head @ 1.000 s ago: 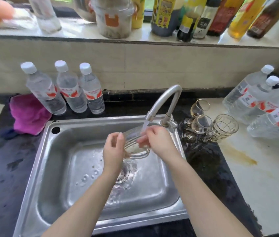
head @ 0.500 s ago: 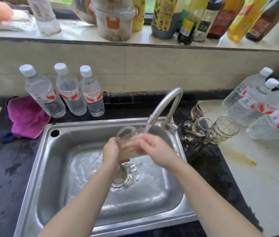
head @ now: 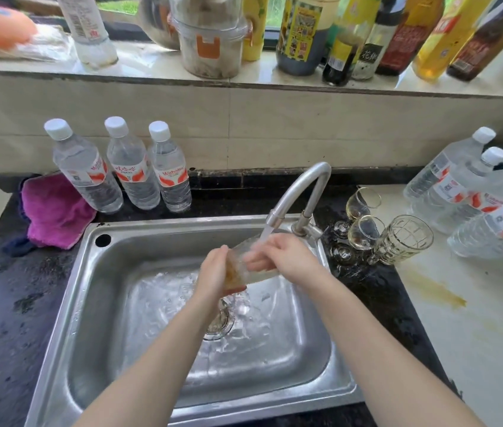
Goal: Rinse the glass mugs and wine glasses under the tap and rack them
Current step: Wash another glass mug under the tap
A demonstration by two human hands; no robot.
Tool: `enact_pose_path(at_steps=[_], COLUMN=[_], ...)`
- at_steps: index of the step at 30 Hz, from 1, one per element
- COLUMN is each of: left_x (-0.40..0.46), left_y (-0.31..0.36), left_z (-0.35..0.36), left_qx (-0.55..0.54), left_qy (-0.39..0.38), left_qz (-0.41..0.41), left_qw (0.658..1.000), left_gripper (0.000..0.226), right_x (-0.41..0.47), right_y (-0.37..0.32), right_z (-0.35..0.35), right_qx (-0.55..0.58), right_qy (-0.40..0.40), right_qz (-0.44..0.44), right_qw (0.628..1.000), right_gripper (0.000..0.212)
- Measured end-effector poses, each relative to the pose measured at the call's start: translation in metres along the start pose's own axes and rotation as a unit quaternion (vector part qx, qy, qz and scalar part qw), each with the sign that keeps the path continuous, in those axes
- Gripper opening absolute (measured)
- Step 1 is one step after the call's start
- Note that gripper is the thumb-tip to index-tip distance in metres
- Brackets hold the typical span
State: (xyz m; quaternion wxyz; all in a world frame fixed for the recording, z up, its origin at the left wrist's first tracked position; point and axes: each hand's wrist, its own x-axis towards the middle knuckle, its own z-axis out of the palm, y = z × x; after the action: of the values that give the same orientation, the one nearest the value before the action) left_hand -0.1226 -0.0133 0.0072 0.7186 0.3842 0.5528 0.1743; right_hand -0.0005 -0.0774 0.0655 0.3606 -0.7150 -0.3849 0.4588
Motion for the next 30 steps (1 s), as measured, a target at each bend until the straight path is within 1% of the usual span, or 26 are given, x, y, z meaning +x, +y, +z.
enact_pose_path(at_steps=[1,2,3,5,6,7,8,10,11,12,13,14,15,16,17,18,20,21,22,23,24,25,26,27,28,30], left_x=[-0.003,-0.004,-0.001,0.004,0.006,0.006,0.003,-0.005,-0.008,-0.006,-0.001,0.006,0.014,0.020,0.022,0.016,0.005,0.003,0.002,0.005,0.008,0.010,0.008,0.005,-0.002,-0.011], left_y=[0.001,0.004,0.008,0.016,0.013,0.010,0.007,0.005,0.004,0.006,0.008,0.009,0.006,0.003,-0.003,-0.003,-0.005,-0.006,-0.005,-0.001,0.004,0.008,0.009,0.009,0.008,0.004], left_z=[0.003,0.003,0.001,-0.009,-0.012,-0.012,-0.009,-0.004,-0.003,-0.005,-0.008,-0.015,-0.020,-0.024,-0.024,-0.020,-0.012,-0.010,-0.012,-0.015,-0.019,-0.022,-0.024,-0.023,-0.019,-0.012], left_qx=[0.015,0.010,-0.006,-0.010,0.008,0.032,0.052,0.070,0.071,0.064,0.052,0.042,0.041,0.050,0.044,0.035,0.014,0.022,0.021,0.014,0.000,-0.014,-0.019,-0.019,-0.019,-0.012], left_qy=[0.029,0.047,0.050,0.020,-0.011,-0.036,-0.043,-0.011,0.008,0.035,0.053,0.045,0.009,-0.032,-0.052,-0.059,0.018,0.058,0.082,0.092,0.092,0.073,0.051,0.040,0.041,0.053], left_qz=[0.032,0.033,0.008,-0.052,-0.075,-0.081,-0.072,0.013,0.049,0.046,0.020,-0.030,-0.071,-0.092,-0.095,-0.088,0.029,0.090,0.117,0.106,0.066,0.023,-0.017,-0.027,-0.010,0.076], left_qw=[0.999,0.998,0.999,0.998,0.997,0.996,0.995,0.997,0.996,0.996,0.997,0.998,0.997,0.994,0.993,0.994,0.999,0.994,0.990,0.990,0.994,0.997,0.998,0.999,0.999,0.996], left_gripper=[0.026,0.026,0.026,0.019,0.016,0.021,0.028,0.027,0.026,0.026,0.026,0.023,0.021,0.022,0.028,0.031,0.024,0.025,0.028,0.029,0.028,0.028,0.028,0.029,0.026,0.023], right_x=[0.000,-0.003,-0.006,-0.012,-0.010,-0.006,-0.001,0.010,0.010,0.009,0.003,-0.005,-0.010,-0.011,-0.008,-0.005,0.001,-0.001,-0.005,-0.010,-0.015,-0.017,-0.013,-0.009,-0.004,0.005], right_y=[-0.001,0.001,0.001,0.004,0.005,0.005,0.005,0.005,0.006,0.009,0.008,0.004,0.003,0.002,0.003,-0.001,-0.005,-0.005,-0.004,-0.005,-0.005,-0.003,-0.001,-0.003,-0.006,-0.010], right_z=[0.004,0.007,0.009,0.003,-0.002,-0.005,-0.006,-0.001,0.004,0.007,0.007,0.005,0.002,-0.002,-0.003,-0.003,0.006,0.012,0.016,0.016,0.015,0.011,0.007,0.005,0.006,0.012], right_qx=[0.020,-0.002,-0.049,-0.191,-0.217,-0.197,-0.148,-0.046,-0.026,-0.020,-0.043,-0.085,-0.124,-0.139,-0.134,-0.109,-0.012,0.019,0.018,-0.043,-0.118,-0.190,-0.230,-0.233,-0.196,-0.042], right_qy=[0.012,0.000,-0.028,-0.102,-0.109,-0.092,-0.059,0.039,0.061,0.062,0.026,-0.048,-0.118,-0.158,-0.149,-0.111,0.000,0.015,0.004,-0.035,-0.088,-0.125,-0.131,-0.108,-0.067,0.032], right_qz=[-0.001,-0.022,-0.044,-0.082,-0.081,-0.069,-0.046,0.006,0.005,-0.011,-0.034,-0.051,-0.057,-0.056,-0.053,-0.048,-0.007,-0.007,-0.026,-0.051,-0.071,-0.086,-0.085,-0.083,-0.067,-0.016], right_qw=[1.000,1.000,0.997,0.973,0.967,0.974,0.986,0.998,0.998,0.998,0.998,0.994,0.984,0.976,0.978,0.987,1.000,1.000,0.999,0.997,0.987,0.970,0.960,0.963,0.976,0.998], right_gripper=[0.027,0.026,0.024,0.021,0.019,0.016,0.017,0.023,0.024,0.024,0.023,0.019,0.017,0.016,0.016,0.019,0.026,0.026,0.024,0.021,0.022,0.024,0.024,0.022,0.021,0.025])
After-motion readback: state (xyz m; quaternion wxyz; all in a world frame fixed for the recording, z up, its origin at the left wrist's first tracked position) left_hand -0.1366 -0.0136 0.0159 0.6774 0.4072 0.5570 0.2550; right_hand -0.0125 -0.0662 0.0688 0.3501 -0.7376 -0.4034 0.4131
